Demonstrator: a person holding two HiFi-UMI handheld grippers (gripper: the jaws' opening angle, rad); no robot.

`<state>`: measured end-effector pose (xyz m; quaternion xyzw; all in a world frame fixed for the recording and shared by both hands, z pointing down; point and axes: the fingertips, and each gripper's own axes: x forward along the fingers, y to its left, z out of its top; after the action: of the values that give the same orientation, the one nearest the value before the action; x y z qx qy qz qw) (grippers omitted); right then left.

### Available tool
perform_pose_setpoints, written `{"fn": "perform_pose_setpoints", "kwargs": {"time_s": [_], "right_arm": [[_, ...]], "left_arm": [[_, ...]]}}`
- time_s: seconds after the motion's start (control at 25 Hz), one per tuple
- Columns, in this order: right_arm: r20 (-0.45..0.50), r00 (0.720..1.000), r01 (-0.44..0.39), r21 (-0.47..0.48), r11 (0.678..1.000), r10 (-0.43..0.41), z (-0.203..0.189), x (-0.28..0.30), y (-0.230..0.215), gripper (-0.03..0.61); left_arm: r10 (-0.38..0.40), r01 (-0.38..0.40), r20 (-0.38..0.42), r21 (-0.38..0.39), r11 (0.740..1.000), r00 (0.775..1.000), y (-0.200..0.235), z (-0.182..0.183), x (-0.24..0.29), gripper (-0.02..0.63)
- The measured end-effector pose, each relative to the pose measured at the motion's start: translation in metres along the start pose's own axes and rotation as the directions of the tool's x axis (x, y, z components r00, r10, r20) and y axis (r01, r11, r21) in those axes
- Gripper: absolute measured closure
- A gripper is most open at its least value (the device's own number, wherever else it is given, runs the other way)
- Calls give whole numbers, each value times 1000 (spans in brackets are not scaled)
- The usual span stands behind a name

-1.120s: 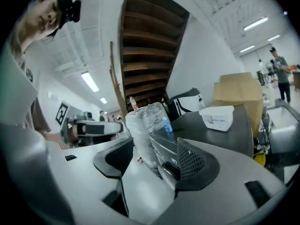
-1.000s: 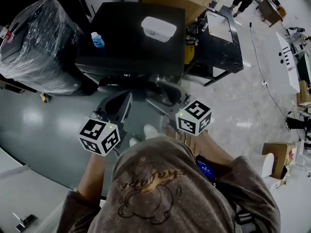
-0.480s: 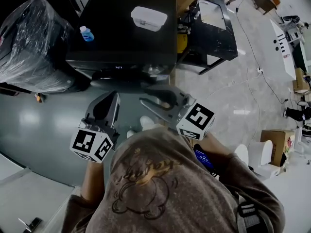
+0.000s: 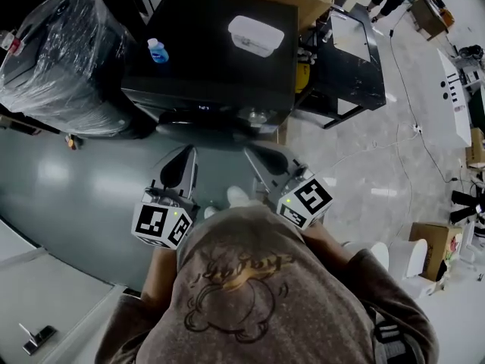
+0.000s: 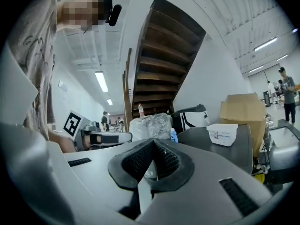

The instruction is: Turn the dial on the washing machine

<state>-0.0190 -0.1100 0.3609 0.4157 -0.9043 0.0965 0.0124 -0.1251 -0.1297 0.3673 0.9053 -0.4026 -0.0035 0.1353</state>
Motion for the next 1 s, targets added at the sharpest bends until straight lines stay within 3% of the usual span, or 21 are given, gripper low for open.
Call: {"fn": "perform_pose_setpoints", "kwargs": {"time_s": [0.52, 1.0], "right_arm": [[-15, 1000, -10, -18, 1000, 10, -9, 2, 6, 578], [-36, 999, -1, 3, 1000, 1, -15, -3, 5, 578]], "left_arm": [[61, -61, -21, -17, 998, 998, 12, -1, -11, 615], [67, -68, -34, -11, 998, 997, 8, -2, -16, 616]]}}
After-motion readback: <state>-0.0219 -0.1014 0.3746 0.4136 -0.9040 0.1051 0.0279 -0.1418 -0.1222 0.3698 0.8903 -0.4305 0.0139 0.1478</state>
